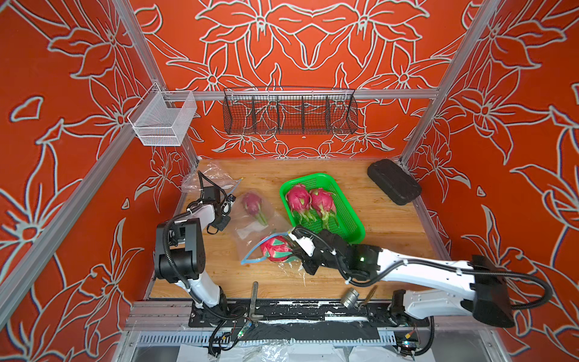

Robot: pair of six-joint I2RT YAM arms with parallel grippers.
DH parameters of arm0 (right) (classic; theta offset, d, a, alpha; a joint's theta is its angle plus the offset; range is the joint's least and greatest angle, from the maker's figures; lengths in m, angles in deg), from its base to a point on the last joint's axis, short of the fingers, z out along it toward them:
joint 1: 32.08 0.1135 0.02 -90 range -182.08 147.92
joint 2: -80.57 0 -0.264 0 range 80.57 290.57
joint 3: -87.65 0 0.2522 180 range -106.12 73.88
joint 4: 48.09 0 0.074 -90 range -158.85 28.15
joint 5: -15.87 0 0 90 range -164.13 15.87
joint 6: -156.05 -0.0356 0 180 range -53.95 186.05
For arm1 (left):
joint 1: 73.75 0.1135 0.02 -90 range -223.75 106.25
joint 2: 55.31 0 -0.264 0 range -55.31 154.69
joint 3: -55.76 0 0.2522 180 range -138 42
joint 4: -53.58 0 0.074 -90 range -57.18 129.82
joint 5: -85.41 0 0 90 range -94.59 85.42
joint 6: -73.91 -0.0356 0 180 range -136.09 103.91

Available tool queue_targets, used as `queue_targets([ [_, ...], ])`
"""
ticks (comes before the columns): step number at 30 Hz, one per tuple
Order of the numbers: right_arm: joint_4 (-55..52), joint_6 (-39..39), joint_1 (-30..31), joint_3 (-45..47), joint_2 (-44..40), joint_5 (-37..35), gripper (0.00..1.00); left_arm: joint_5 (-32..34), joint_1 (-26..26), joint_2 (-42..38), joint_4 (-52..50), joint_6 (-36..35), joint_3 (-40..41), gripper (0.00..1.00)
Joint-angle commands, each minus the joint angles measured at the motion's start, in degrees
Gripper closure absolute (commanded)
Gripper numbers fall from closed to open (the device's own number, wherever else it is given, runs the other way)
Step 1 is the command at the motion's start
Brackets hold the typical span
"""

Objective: Open the zip-top bag and take out the dragon fruit
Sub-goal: Pick up the dragon fruit from the zipper food storage bag, then place the dragon fruit in the basket.

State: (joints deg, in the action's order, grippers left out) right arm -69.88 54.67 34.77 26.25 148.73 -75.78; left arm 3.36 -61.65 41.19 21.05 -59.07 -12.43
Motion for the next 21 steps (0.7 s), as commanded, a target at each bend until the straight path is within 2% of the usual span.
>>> queue_targets([
  [1, -4.2, 2.8, -0.5, -0.7, -6.7, -4.4, 1.0, 0.3, 0.5, 1.3, -1.0, 0.3, -0.7, 1.0],
  [6, -6.8, 5.0, -2.8, -1.2, -15.6, -12.3, 1.0, -1.6, 0.6, 1.1, -3.0, -0.2, -0.6, 1.0],
  [10, -6.4, 6.2, -7.7, -1.7, -17.9, -17.5, 1.0, -2.8, 0.6, 0.5, -4.3, -0.2, -0.6, 1.0],
  [13, -4.1, 6.1, -12.9, -1.5, -15.8, -19.4, 1.0, -3.7, 0.6, 0.0, -5.6, -0.3, -0.5, 1.0],
  [16, -0.8, 4.9, -17.9, -1.0, -11.1, -18.3, 1.0, -4.9, 0.5, -0.8, -6.6, -0.6, 0.0, 1.0],
  [21, 5.4, 2.2, -23.5, -0.1, -2.9, -11.6, 1.0, -6.3, 0.6, -1.9, -7.8, -1.6, 0.8, 1.0],
])
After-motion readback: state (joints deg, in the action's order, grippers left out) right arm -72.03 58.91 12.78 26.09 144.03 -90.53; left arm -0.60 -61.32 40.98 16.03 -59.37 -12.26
